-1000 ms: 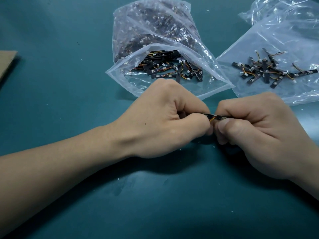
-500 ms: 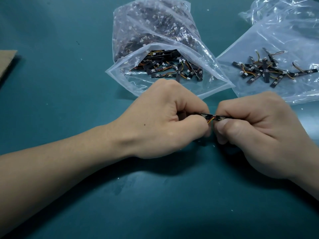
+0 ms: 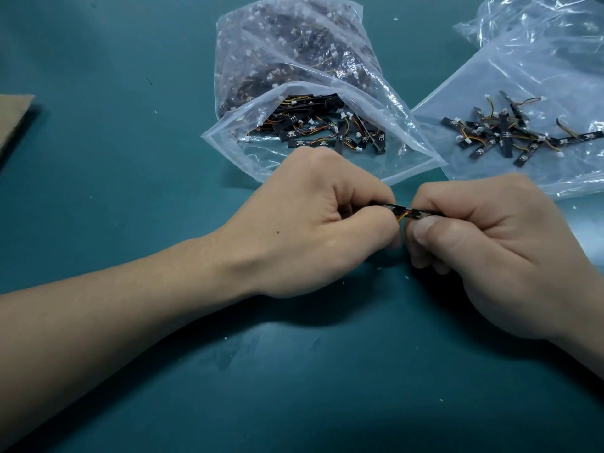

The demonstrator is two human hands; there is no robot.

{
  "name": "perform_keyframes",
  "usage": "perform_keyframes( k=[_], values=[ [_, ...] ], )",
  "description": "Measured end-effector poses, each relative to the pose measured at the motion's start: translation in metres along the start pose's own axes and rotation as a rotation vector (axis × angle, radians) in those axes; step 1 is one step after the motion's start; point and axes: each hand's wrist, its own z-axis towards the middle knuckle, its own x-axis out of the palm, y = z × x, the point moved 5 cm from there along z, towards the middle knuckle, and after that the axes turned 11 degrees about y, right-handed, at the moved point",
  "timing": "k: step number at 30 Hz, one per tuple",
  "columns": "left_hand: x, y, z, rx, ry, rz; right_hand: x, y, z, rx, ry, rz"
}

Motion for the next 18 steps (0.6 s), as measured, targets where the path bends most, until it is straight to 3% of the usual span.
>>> perform_keyframes(
  k=[18],
  values=[
    [0.0006, 0.002, -0.0002, -0.015, 0.021, -0.019, 0.0013, 0.0024, 0.0004, -0.019, -0.005, 0.04]
  ],
)
